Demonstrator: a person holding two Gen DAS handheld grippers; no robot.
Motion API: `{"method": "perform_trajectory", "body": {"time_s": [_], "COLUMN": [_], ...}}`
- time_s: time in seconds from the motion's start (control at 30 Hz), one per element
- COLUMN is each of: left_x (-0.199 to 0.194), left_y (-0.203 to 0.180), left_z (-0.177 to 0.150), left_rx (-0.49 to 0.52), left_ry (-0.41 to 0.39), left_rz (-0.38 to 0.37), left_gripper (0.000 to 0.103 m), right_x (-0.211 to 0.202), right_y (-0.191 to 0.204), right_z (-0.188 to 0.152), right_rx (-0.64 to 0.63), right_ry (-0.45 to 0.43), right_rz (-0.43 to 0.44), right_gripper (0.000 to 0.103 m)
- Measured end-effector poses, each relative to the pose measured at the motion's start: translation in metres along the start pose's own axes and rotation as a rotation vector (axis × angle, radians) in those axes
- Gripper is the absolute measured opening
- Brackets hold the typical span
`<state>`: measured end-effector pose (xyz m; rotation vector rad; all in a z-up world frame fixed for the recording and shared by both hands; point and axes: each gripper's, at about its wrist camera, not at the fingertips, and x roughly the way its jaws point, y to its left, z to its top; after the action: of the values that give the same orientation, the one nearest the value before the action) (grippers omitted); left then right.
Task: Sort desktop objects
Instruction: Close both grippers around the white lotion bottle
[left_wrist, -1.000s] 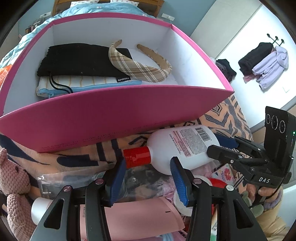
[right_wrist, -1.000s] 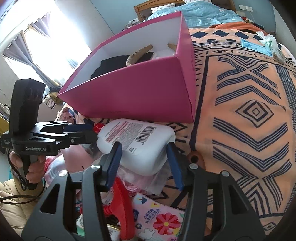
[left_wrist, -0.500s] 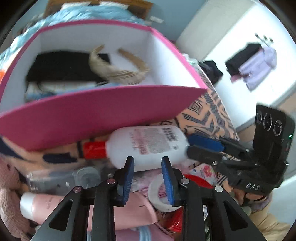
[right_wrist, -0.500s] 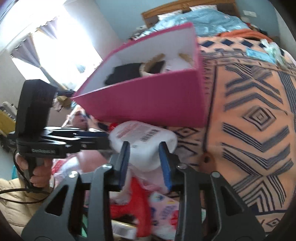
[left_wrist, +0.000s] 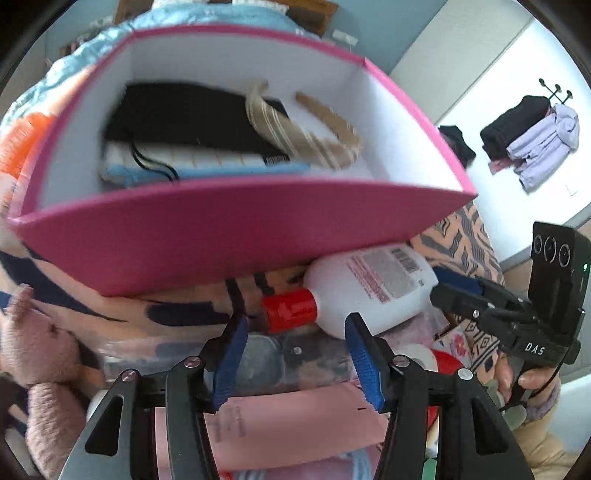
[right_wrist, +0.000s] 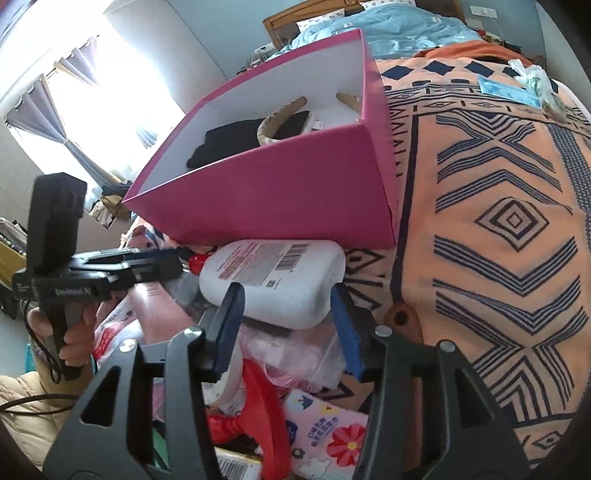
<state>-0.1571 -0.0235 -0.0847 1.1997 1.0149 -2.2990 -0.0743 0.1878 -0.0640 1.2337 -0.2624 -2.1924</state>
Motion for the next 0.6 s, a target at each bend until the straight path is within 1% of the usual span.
{"method": "perform_trajectory", "body": {"time_s": [0.07, 0.17, 0.33, 0.43, 0.47, 0.6], "left_x": [0.006, 0.005, 0.006, 0.007, 0.007, 0.007], "left_y": [-0.004, -0.007, -0.012, -0.016, -0.017, -0.016], "left_z": [-0.001, -0.004, -0.005, -0.005, -0.005, -0.004], "left_rx": [0.015, 0.021, 0.039, 0.059, 0.057, 0.03], "left_ry": [0.01, 0.006, 0.014, 0.015, 0.013, 0.009], "left_rz": [-0.008, -0.019, -0.041, -0.022, -0.022, -0.034], "left_gripper": [0.056, 0.056, 0.056, 0.059, 0.06, 0.06], "right_x": [0.004, 0.009, 0.011, 0.013, 0.012, 0.01], "right_y": [-0.001, -0.002, -0.003, -0.003, -0.004, -0.003], "right_z": [0.003, 0.005, 0.007, 0.008, 0.007, 0.006], "right_rx": [0.002, -0.002, -0.009, -0.014, -0.017, -0.026], "right_ry": [0.007, 0.022, 0.03, 0.034, 0.034, 0.026], "right_rz": [-0.01, -0.02, -0.013, -0.009, -0.006, -0.005], "right_gripper": [0.051, 0.051, 0.052, 0.052, 0.054, 0.055]}}
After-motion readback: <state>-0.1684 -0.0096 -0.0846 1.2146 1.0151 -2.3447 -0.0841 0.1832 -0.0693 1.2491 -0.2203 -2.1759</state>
